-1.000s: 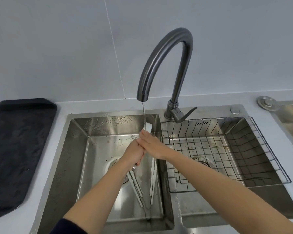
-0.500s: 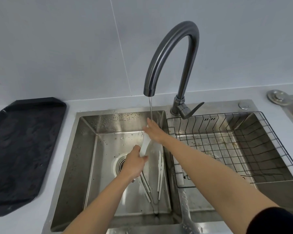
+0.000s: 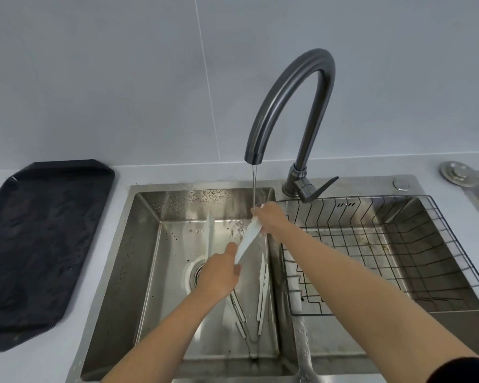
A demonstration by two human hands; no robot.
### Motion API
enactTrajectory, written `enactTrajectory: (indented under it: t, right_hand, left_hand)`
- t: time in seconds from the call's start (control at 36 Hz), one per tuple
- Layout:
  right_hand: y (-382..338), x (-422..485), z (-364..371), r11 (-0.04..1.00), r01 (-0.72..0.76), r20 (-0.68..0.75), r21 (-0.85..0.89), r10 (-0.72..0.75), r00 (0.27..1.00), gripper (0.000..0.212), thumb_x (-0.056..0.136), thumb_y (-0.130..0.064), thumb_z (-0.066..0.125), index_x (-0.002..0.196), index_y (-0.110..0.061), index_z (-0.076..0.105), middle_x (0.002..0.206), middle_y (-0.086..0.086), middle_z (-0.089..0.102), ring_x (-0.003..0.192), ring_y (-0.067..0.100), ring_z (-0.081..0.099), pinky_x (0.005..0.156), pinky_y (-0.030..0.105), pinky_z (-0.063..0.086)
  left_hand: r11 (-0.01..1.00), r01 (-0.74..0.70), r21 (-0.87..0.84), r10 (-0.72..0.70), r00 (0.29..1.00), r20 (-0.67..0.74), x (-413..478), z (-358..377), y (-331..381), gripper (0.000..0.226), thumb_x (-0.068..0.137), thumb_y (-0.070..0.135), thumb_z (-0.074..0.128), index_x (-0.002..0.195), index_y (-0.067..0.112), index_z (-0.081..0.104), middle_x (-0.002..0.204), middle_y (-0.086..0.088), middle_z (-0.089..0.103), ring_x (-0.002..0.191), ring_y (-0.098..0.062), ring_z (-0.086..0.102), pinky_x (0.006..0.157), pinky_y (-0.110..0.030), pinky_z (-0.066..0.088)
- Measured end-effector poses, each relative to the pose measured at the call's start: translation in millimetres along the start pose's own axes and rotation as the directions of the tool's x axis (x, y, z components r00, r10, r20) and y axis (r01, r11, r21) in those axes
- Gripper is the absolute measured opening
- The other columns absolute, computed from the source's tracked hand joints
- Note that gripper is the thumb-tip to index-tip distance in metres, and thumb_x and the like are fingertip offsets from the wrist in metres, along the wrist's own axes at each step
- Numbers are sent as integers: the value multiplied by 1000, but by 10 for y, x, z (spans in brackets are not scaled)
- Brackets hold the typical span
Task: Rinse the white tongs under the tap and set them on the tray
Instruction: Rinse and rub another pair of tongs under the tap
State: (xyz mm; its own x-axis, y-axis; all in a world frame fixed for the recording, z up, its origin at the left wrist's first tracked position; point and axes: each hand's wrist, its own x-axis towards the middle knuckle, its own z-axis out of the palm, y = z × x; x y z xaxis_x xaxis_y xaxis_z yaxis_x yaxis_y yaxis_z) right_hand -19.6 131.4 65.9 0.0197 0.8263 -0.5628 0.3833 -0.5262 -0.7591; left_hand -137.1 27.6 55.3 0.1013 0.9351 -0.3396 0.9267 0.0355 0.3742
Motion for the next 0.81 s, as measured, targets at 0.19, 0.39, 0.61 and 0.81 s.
enactTrajectory:
  t: [0.19,0.39,0.61,0.81]
  right_hand:
    - [21,13,-28,957,-100,32,271,95,995,16,94,2,39,105,-6,47,82,11,49,82,27,58,90,44,52]
    - [0,-17,20,899,-54,14,434,53,998,33,94,5,35,125,-3,42,98,14,56,90,24,60,86,35,48]
    - [-77,-94,42,824,-49,48,565,26,999,25,93,11,31,110,-3,43,118,28,55,125,42,47,104,56,40]
    - [19,-119,-77,866,9,85,499,-59,995,26,90,17,30,97,-4,42,132,33,47,123,42,50,105,54,39]
  left_hand:
    - [973,-33,-228,-5,986,-164,13,-10,-197,30,90,21,54,118,9,51,105,1,49,91,-17,52,75,-25,42]
    - [766,102,-634,-354,891,-285,78,-219,-352,68,75,18,74,131,6,38,124,-9,39,111,-20,43,97,-26,35]
    - [460,313,-831,-290,937,192,138,-240,-488,38,77,6,70,106,18,48,91,2,54,84,-16,54,69,-29,39]
    - [341,427,-837,-335,888,317,218,-288,-653,11,77,8,69,78,12,59,78,-6,61,80,-20,55,82,-40,49]
